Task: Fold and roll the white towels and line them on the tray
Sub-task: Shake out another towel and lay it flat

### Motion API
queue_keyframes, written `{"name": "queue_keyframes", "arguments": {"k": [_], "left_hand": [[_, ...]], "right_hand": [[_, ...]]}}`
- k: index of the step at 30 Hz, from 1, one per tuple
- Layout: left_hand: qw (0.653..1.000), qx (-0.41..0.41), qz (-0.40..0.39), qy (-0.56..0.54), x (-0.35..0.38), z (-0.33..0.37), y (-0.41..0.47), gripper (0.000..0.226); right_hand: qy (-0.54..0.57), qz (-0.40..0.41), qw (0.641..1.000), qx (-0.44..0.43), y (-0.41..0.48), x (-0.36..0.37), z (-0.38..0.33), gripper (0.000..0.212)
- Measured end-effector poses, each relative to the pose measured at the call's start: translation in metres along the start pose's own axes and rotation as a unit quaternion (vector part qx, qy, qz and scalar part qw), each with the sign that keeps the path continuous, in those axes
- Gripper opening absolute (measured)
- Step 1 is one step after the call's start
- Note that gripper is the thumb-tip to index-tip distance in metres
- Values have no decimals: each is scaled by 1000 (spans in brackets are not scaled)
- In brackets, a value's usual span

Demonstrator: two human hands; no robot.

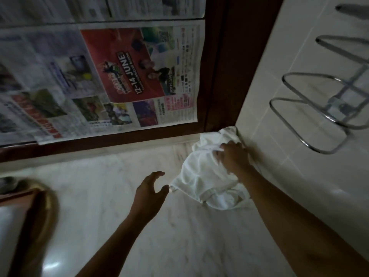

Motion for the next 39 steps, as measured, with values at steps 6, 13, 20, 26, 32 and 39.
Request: {"name": "queue_keyframes", "arguments": {"k": [6, 13, 20, 26, 32, 39], "left_hand": [[1000, -24, 13, -8, -5, -1, -17, 80], [992, 88, -53, -71, 3, 65, -28, 111], [967, 144, -11, -208, -46, 88, -98, 59], [970, 146, -63, -186, -82, 71, -203, 71], [983, 78, -61, -154, -126, 27, -287, 33], [984, 64, 61, -152, -192, 11, -319, 39]], "right_hand": [[305, -98, 947, 7, -34, -51, -31, 28], [423, -171, 883, -111, -160, -131, -100, 22], [542, -179, 810, -135, -253, -174, -88, 40], [533, -203, 815, -101, -355, -155, -89, 47], [549, -200, 808, -76, -421, -141, -99, 14], [423, -137, 892, -82, -445, -133, -101, 16]]}}
Point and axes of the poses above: each hand's wrist, its own y-axis towards the middle knuckle, its own x-axis out of the palm, z = x × y, the point moved 7 cm from there along y, towards the middle knuckle, and after that the axes turned 12 degrees about x, right-handed, at the moved point
